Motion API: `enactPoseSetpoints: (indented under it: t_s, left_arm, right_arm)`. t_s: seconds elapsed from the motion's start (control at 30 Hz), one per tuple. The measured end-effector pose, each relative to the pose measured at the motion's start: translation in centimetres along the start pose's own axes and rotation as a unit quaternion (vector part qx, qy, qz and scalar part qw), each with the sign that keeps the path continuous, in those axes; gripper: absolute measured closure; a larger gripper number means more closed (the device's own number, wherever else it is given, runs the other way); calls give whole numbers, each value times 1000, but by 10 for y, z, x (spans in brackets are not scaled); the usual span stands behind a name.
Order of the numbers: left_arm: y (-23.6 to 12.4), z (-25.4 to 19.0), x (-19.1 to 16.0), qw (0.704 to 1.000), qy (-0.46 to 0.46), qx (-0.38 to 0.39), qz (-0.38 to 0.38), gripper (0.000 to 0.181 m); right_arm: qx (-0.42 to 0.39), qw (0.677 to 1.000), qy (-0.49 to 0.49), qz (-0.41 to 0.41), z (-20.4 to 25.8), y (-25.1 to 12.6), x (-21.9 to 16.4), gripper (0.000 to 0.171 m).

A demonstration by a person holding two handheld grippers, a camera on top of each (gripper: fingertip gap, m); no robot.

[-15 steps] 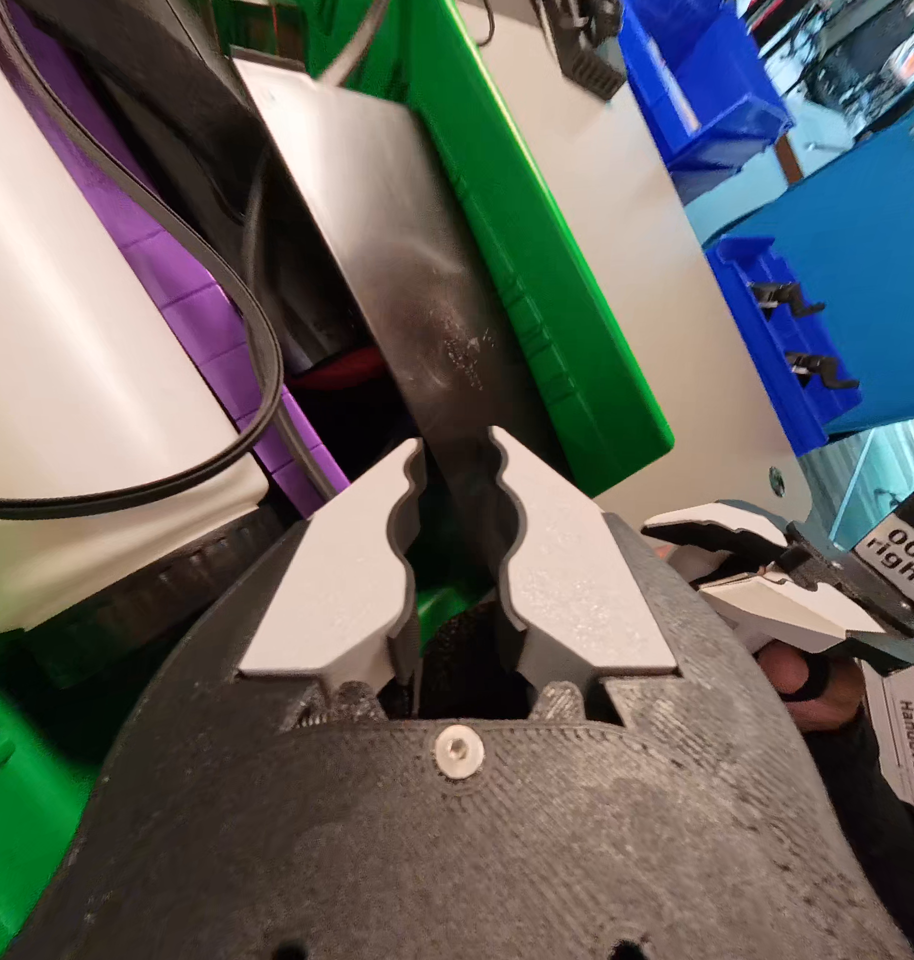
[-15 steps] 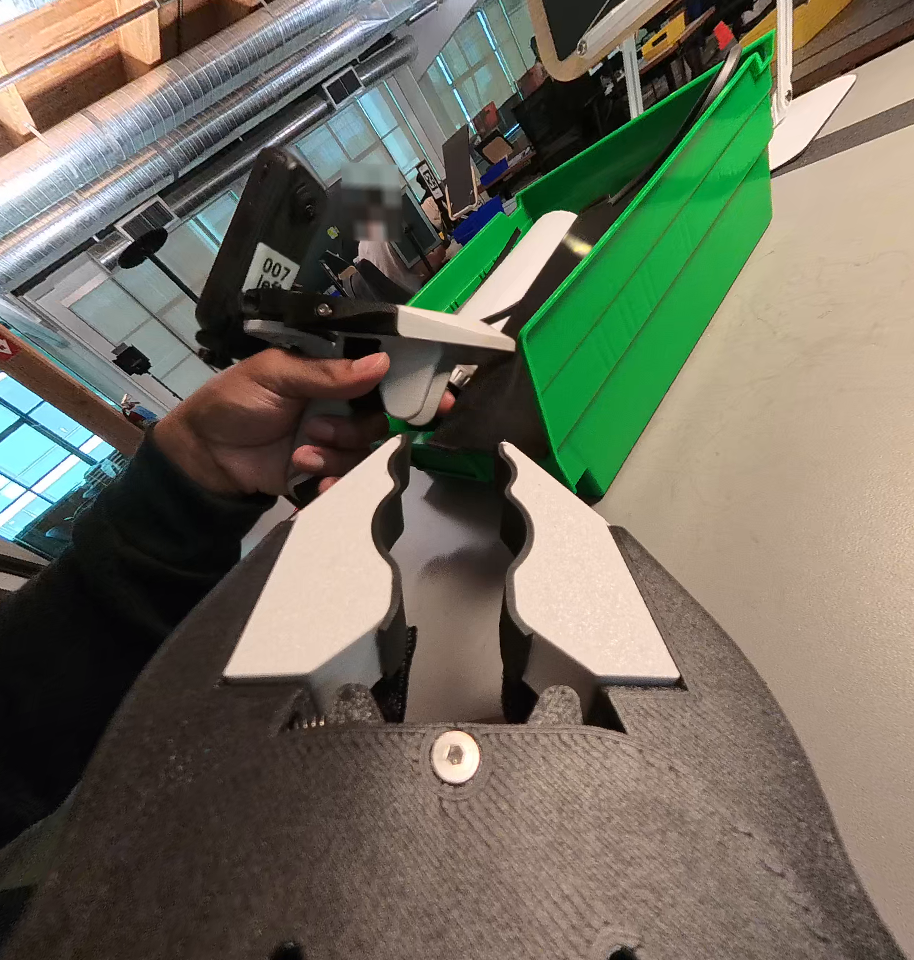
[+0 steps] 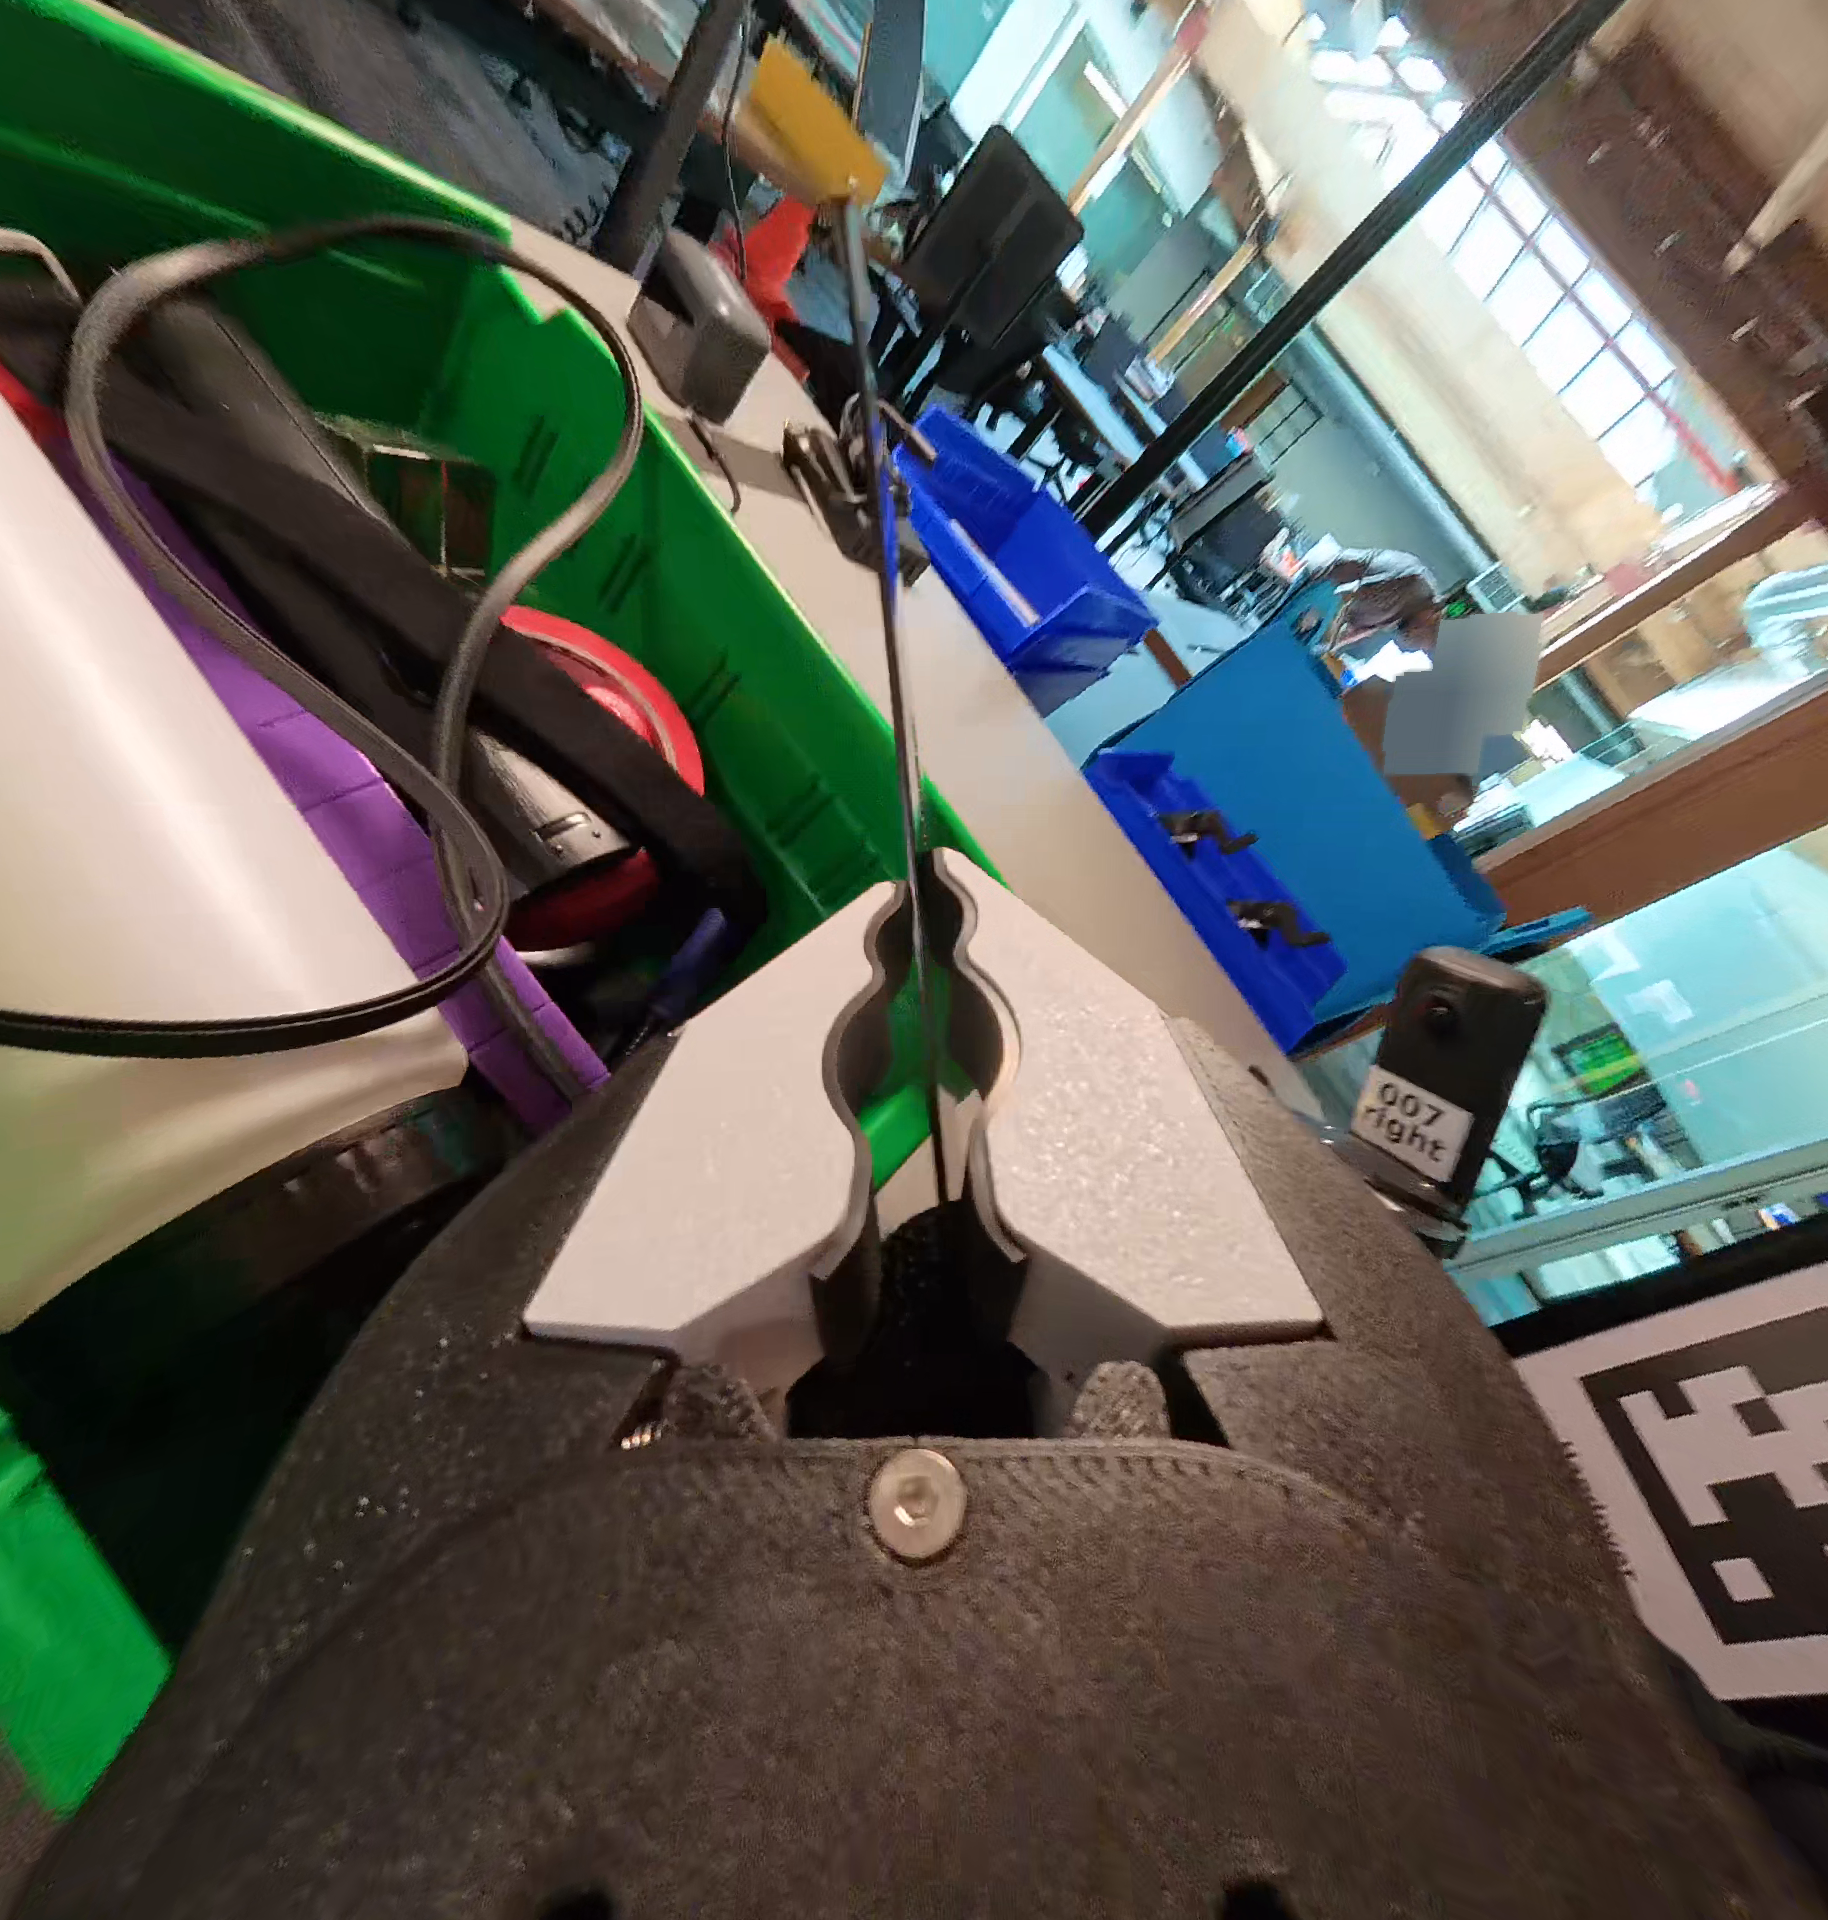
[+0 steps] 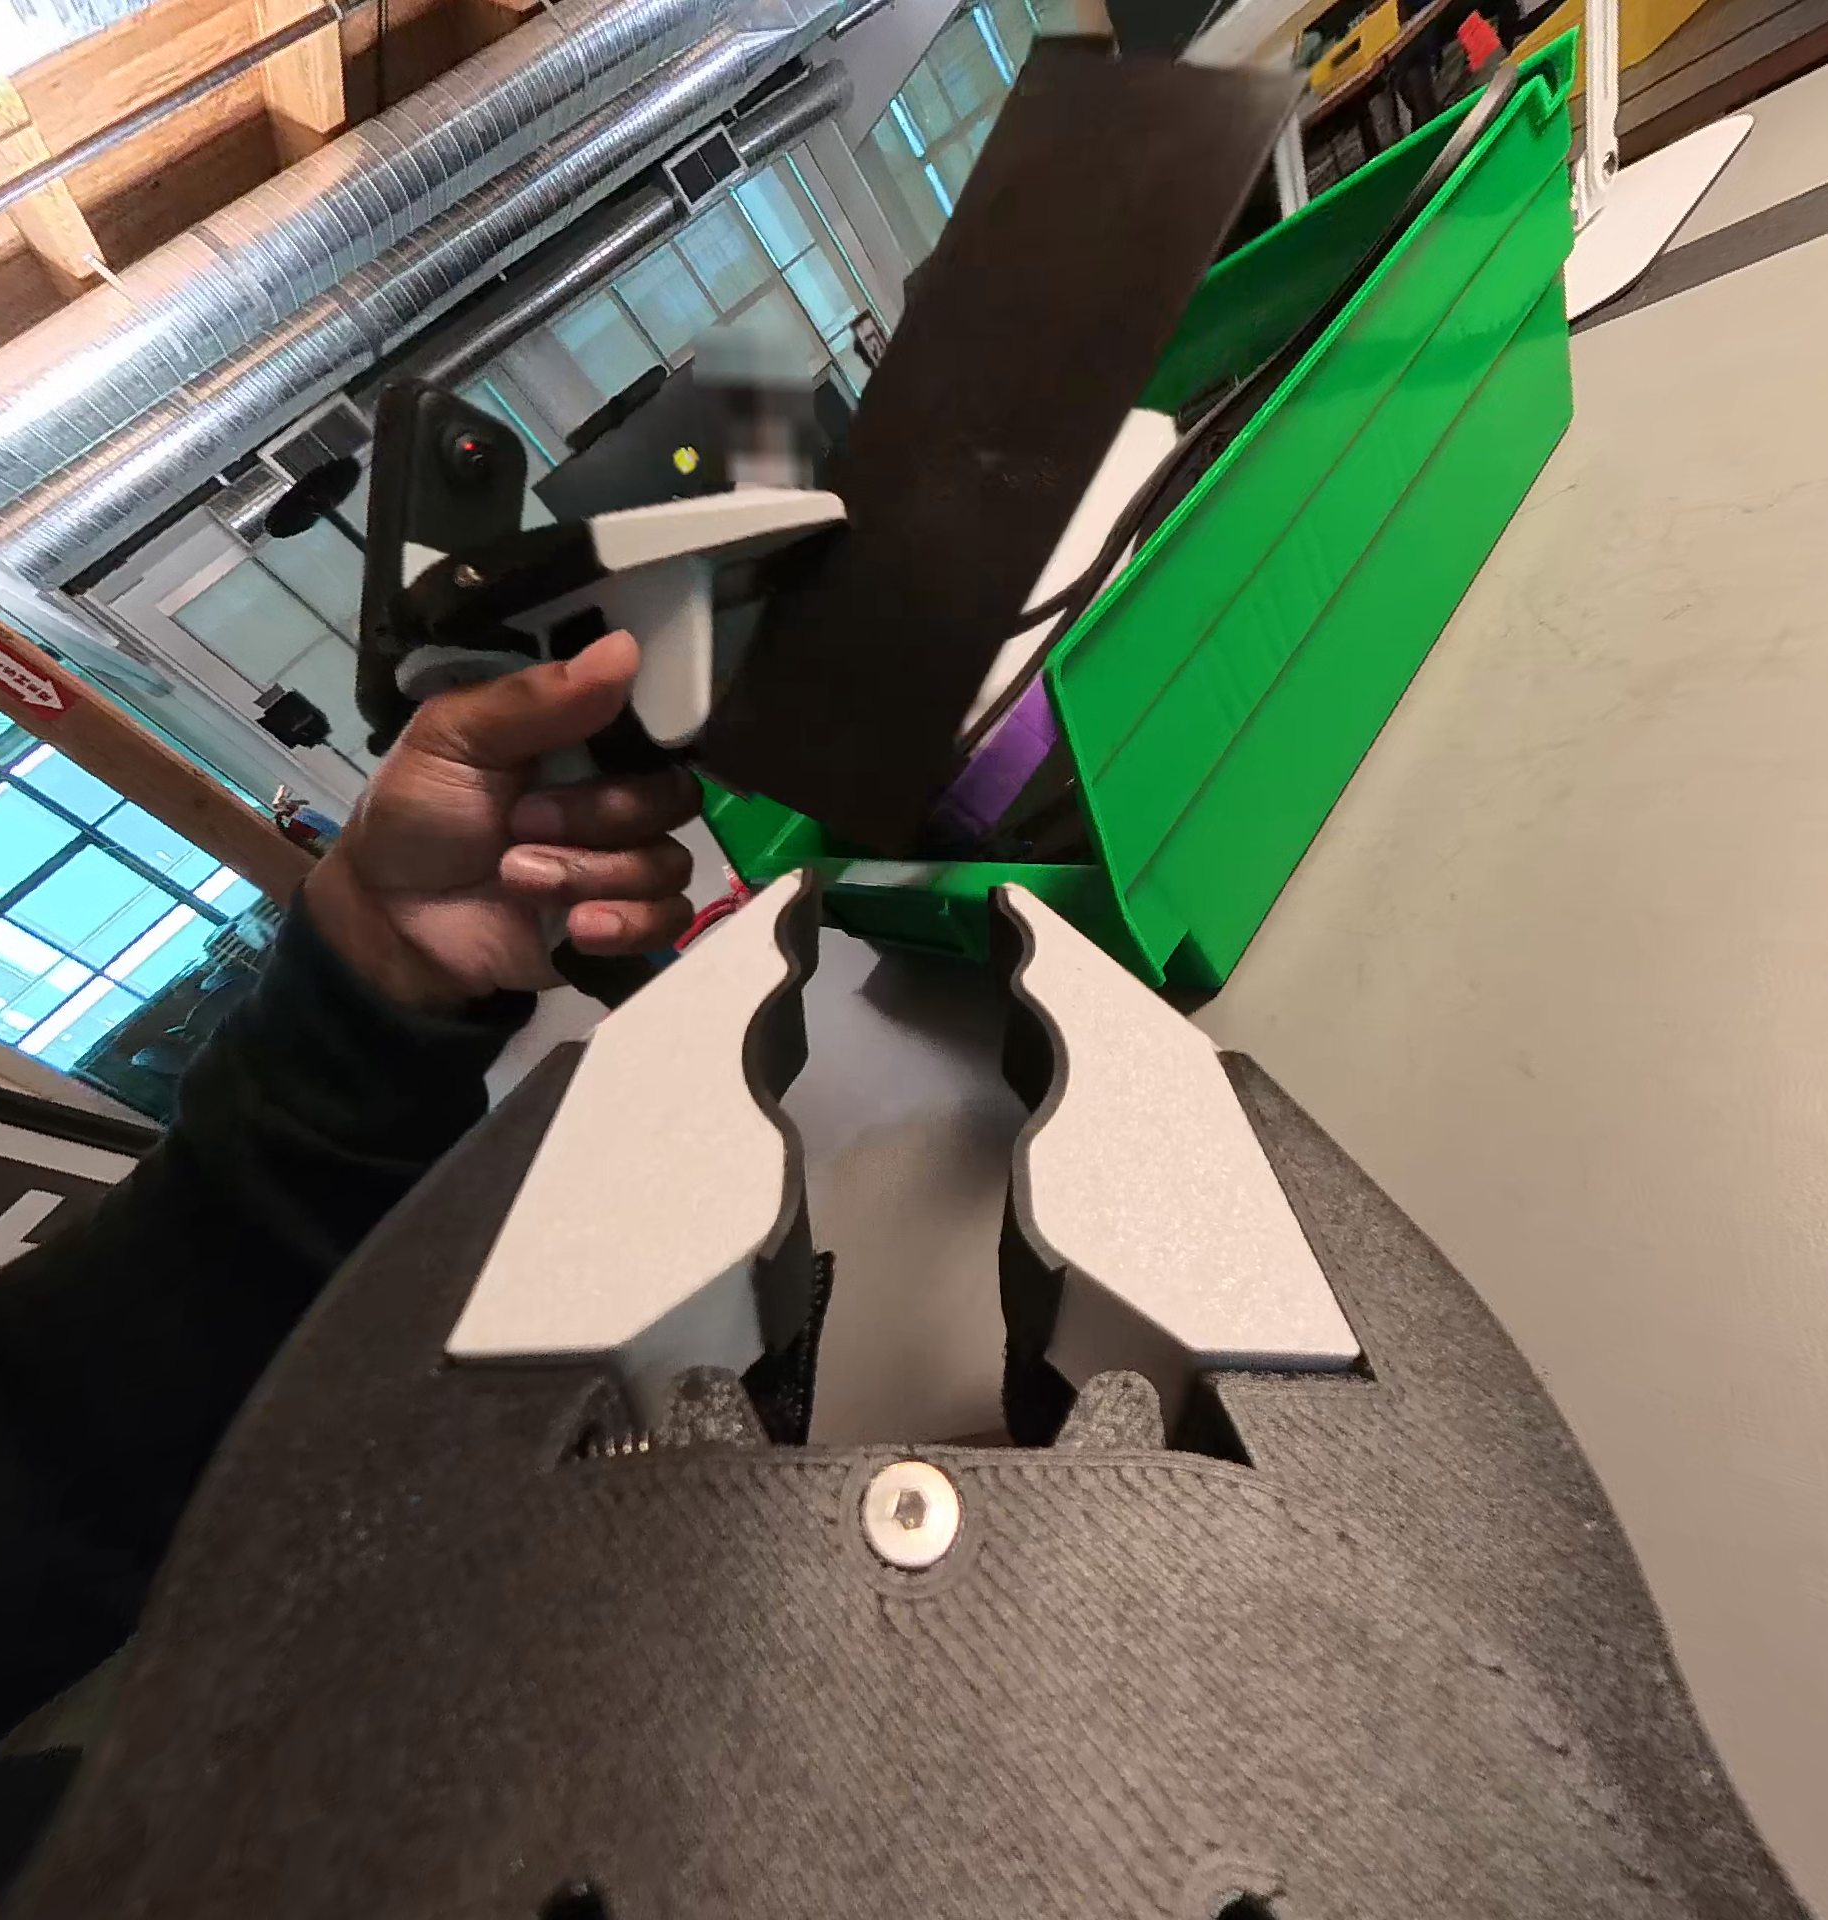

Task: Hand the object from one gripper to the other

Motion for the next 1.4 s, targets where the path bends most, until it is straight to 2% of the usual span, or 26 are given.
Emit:
enactPoseSetpoints:
  t_s: [0.37,0.67,0.9,1.0,1.1,1.27,1.4]
  left_arm:
    - [-82,24,40,995,-1,-36,-94,179]
    - [-116,83,68,990,-35,-69,-120,179]
    - [-147,113,67,983,-62,-59,-164,179]
    - [-154,126,58,982,-86,-30,-167,178]
    - [-156,124,54,980,-97,-34,-168,179]
    - [-144,115,56,987,-80,0,-143,179]
    - [-134,133,47,988,-96,54,-110,179]
  right_arm:
    - [2,999,-46,6,-19,0,19,137]
    - [29,999,-9,39,-36,0,26,133]
    - [23,997,-46,55,-30,5,24,132]
    - [18,997,-62,45,-27,1,24,132]
    - [11,996,-83,33,-22,-4,23,133]
    - [4,995,-95,9,-18,-11,23,133]
    - [1,996,-86,7,-20,-11,23,133]
Point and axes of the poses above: each gripper's, where its closed fingertips meet, y out along the fingers, x out of its top, z = x × y across the jaws, the point moved 10 cm from there along -y, back along the fingers, and after that the axes turned 1 degree about z, right-handed, at the moved point
